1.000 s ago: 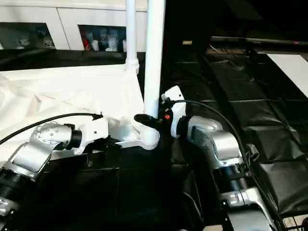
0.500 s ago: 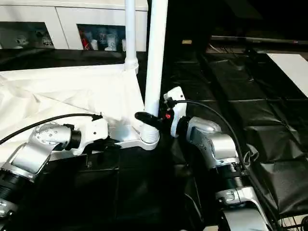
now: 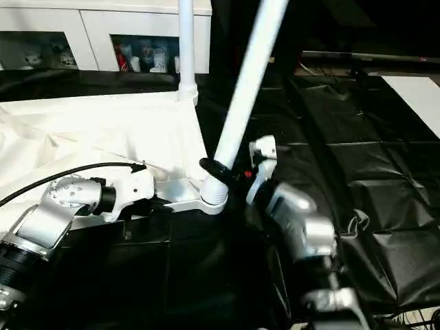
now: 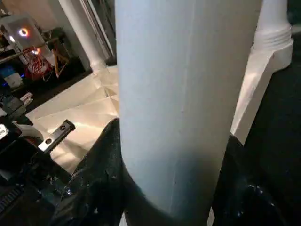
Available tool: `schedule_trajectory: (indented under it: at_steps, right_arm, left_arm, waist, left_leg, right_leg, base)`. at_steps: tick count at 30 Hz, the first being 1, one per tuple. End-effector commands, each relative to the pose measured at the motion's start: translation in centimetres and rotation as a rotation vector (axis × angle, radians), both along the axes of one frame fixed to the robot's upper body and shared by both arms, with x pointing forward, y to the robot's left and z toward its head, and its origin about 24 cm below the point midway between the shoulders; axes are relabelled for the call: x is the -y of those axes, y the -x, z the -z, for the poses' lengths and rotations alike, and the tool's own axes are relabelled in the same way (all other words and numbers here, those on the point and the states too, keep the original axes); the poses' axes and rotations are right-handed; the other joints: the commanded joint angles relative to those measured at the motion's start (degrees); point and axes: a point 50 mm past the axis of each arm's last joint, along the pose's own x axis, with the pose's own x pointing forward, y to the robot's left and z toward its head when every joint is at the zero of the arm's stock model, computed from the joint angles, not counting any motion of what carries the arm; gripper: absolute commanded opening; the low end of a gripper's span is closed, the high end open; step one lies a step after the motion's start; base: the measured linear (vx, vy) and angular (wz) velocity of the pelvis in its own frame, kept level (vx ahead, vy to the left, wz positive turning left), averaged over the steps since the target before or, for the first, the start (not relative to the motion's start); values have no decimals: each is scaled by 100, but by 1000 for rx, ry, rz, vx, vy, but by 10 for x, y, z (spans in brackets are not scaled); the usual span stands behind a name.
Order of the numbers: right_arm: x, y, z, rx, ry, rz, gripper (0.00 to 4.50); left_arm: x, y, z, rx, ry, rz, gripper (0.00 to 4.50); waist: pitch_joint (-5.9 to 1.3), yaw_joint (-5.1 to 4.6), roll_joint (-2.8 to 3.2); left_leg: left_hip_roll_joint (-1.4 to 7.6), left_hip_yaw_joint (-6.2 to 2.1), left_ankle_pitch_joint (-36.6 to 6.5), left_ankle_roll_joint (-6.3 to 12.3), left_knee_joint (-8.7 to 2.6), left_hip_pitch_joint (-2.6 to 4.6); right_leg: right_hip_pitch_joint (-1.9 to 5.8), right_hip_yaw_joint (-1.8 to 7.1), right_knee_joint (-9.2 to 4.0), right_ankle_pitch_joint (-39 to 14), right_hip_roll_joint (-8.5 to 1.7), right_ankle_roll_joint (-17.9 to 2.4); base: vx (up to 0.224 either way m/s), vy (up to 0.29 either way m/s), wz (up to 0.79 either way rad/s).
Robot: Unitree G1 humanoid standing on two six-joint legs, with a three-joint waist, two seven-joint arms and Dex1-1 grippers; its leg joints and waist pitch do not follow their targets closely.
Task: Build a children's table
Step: Insert table leg to table base
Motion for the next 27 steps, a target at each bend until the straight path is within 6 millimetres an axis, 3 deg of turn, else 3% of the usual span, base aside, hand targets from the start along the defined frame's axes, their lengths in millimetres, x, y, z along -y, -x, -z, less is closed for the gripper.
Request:
schedule_trajectory:
  at_steps: [1, 4, 6, 9, 14, 15, 23, 27]
  right_arm:
    - [0, 9, 25, -78, 64, 3, 185]
    - [-2, 14, 31, -42, 81, 19, 185]
    - [-2, 15, 32, -38, 78, 26, 185]
    - [-1, 17, 37, -36, 66, 47, 185]
    - [0, 20, 39, -23, 58, 66, 185]
    - [1, 21, 40, -7, 58, 81, 185]
    - [5, 28, 45, 21, 75, 99, 184]
    - [6, 31, 46, 51, 108, 108, 184]
  left_arm:
    - [6, 1, 4, -4, 23, 16, 0]
    - [4, 0, 3, 5, 19, 8, 0]
    - [3, -1, 2, 7, 18, 6, 0]
    - [1, -2, 1, 11, 15, 0, 0]
    - [0, -4, 0, 17, 15, -8, 0]
    - [-1, -4, -1, 21, 13, -9, 0]
    - [-3, -5, -2, 29, 3, -2, 0]
    - [-3, -7, -3, 37, 2, -4, 0]
  waist:
    - [-261, -42, 54]
    - [-222, -28, 106]
    - [-215, -34, 92]
    - [-194, -25, 115]
    - [-178, -13, 135]
    - [-163, -3, 174]
    - [-108, 4, 191]
    - [-111, -1, 190]
  left_leg:
    - [539, -276, -1640, -136, -508, 258]
    - [546, -293, -1832, -206, -546, 261]
    - [545, -299, -1968, -234, -560, 260]
    - [552, -306, -2103, -265, -578, 274]
    - [550, -310, -2049, -233, -598, 260]
    - [552, -307, -2084, -233, -604, 264]
    - [567, -338, -2443, -303, -645, 268]
    - [568, -330, -2391, -309, -661, 266]
  right_leg:
    - [15, 243, -444, -960, -493, -1234]
    - [-18, 246, -463, -1064, -493, -1179]
    - [-14, 251, -481, -1226, -499, -1158]
    - [-40, 268, -516, -1414, -513, -1110]
    - [-38, 268, -513, -1260, -505, -1109]
    - [-48, 273, -528, -1273, -507, -1114]
    - [-89, 301, -608, -2016, -546, -960]
    - [-100, 300, -609, -1938, -530, -938]
  base:
    - [0, 0, 0]
    - [0, 0, 0]
    - [0, 0, 0]
    - [0, 0, 0]
    - [0, 0, 0]
    - [0, 0, 0]
    - [0, 0, 0]
    - [0, 0, 0]
